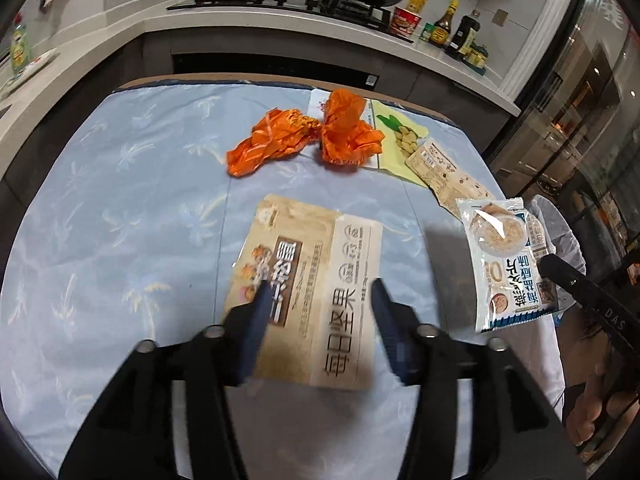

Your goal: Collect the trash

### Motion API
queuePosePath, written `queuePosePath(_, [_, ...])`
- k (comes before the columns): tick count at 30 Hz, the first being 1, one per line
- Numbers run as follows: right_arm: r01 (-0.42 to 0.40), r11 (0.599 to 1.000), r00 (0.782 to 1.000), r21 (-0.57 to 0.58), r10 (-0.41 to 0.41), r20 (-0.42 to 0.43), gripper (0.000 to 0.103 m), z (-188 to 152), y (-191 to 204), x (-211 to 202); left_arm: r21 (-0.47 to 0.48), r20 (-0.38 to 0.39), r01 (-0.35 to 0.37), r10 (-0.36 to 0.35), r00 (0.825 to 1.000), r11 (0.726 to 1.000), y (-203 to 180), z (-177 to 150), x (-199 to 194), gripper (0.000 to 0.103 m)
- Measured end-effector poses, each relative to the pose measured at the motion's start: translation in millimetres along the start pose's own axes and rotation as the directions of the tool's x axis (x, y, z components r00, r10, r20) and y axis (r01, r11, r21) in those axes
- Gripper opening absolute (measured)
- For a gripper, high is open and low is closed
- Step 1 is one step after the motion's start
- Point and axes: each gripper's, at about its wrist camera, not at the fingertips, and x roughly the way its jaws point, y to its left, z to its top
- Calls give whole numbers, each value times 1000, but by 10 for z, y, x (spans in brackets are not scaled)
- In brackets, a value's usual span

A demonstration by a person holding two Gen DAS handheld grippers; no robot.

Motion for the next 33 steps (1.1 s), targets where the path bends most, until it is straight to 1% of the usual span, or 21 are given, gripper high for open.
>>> queuePosePath(2, [-2,1000,1000,0,2,0,8,-13,-5,-20,-44,1,-12,12,1000,999,68,-126,-79,70])
queuePosePath(3, [-4,1000,1000,0,4,2,8,-21,-3,-33,-66,-4,-11,11,1000,998,99,-182,-102,71])
queuePosePath(5, [-6,1000,1000,-3,6,2,8,-32,2,-45,-118,-27,-8,5,1000,993,177,-281,-102,71])
queuePosePath(9, [-11,1000,1000,-5,11,5,8,-44,21,-64,-212,-61,27,-41,997,977,280,-406,-23,71])
queuePosePath(13, [-14,1000,1000,-9,14,8,8,-46,44,-82,-273,-74,59,-82,994,960,313,-437,97,71])
queuePosePath(14, [-14,1000,1000,-10,14,8,8,-46,43,-85,-283,-57,64,-84,995,957,314,-431,102,72])
queuePosePath(17, [-14,1000,1000,-7,14,7,8,-48,33,-74,-285,-44,70,-86,995,956,272,-378,152,72])
queuePosePath(20, [-14,1000,1000,-4,14,3,8,-48,22,-57,-270,-26,54,-64,998,961,232,-310,204,72])
queuePosePath(21, [-14,1000,1000,-4,14,2,9,-46,22,-51,-268,-19,43,-49,999,963,221,-277,218,68])
queuePosePath(24, [-14,1000,1000,-5,14,0,9,-46,19,-40,-257,-19,44,-50,999,966,223,-181,292,55])
queuePosePath(29, [-18,1000,1000,-2,18,-3,9,-35,15,-18,-248,6,40,-40,999,968,239,-39,380,55])
queuePosePath(33, [-17,1000,1000,5,17,-7,9,-18,-9,17,-235,16,70,-68,998,969,203,60,478,55])
